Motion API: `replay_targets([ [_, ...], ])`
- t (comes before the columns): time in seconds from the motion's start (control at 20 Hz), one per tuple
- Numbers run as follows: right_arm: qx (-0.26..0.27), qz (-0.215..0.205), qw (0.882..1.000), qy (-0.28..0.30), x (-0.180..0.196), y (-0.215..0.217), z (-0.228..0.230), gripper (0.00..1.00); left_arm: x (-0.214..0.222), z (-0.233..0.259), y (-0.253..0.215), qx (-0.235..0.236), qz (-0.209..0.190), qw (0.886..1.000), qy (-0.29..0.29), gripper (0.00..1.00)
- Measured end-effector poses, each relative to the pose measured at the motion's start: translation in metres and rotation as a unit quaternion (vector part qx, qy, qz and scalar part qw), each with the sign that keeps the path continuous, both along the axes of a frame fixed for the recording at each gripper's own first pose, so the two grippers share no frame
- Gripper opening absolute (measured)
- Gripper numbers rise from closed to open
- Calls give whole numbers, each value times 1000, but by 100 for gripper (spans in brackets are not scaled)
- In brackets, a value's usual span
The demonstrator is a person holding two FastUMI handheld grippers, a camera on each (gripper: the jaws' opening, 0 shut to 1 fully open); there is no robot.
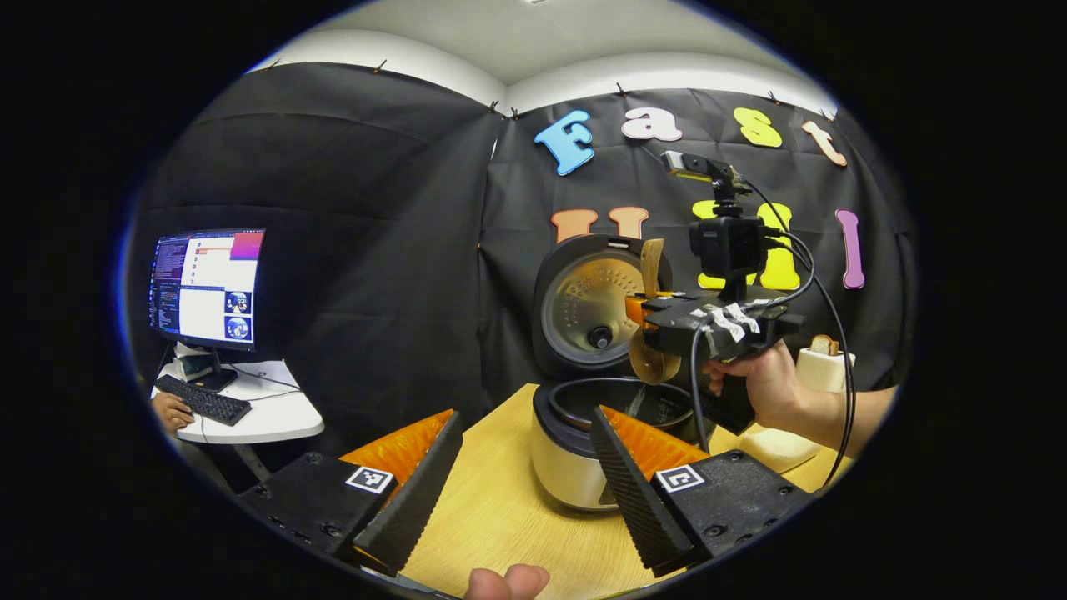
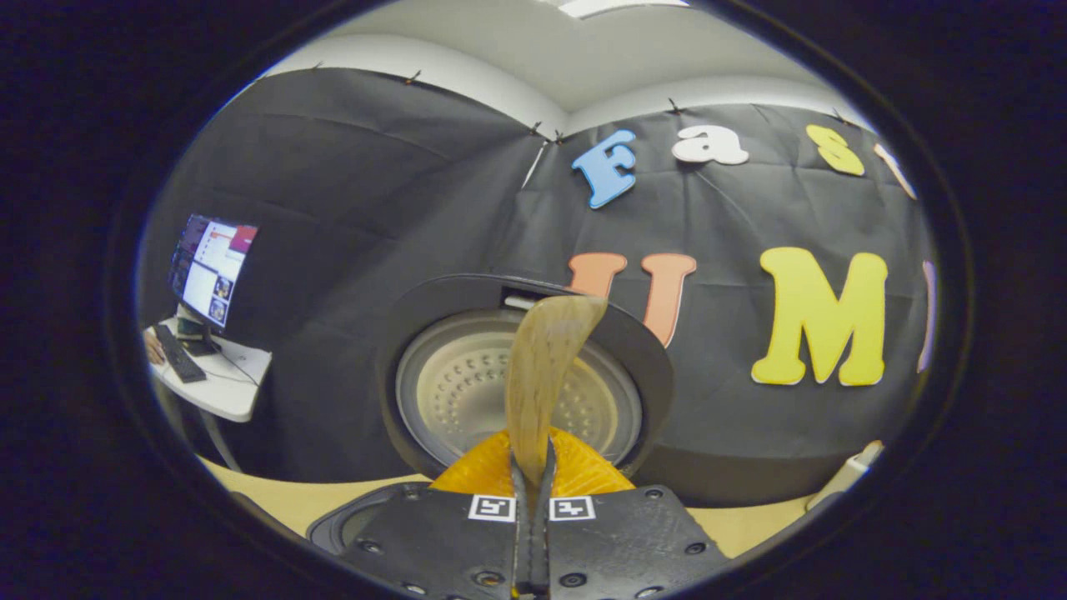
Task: Close the left gripper, press the button to open the rice cooker; take a wooden spoon from the chopstick holder with the right hand, scoop a spoonful of rice and pour it into the rice cooker, then put the wooden spoon back into the chopstick holder.
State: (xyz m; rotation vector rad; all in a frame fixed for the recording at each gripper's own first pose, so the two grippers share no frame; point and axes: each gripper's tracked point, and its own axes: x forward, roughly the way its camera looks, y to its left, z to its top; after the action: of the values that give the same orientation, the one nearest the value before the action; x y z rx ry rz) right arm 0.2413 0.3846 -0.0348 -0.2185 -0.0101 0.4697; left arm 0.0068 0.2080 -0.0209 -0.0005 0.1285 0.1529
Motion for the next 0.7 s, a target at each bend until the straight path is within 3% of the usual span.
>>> replay_targets([
  [0.45,13,-1,1000,4,-1,5,11,0,0,3,-1,5,1,1000,-5,100],
  [0.7,81,13,996,41,-3,-9,13,0,-1,4,-5,3,-10,1000,-7,98],
])
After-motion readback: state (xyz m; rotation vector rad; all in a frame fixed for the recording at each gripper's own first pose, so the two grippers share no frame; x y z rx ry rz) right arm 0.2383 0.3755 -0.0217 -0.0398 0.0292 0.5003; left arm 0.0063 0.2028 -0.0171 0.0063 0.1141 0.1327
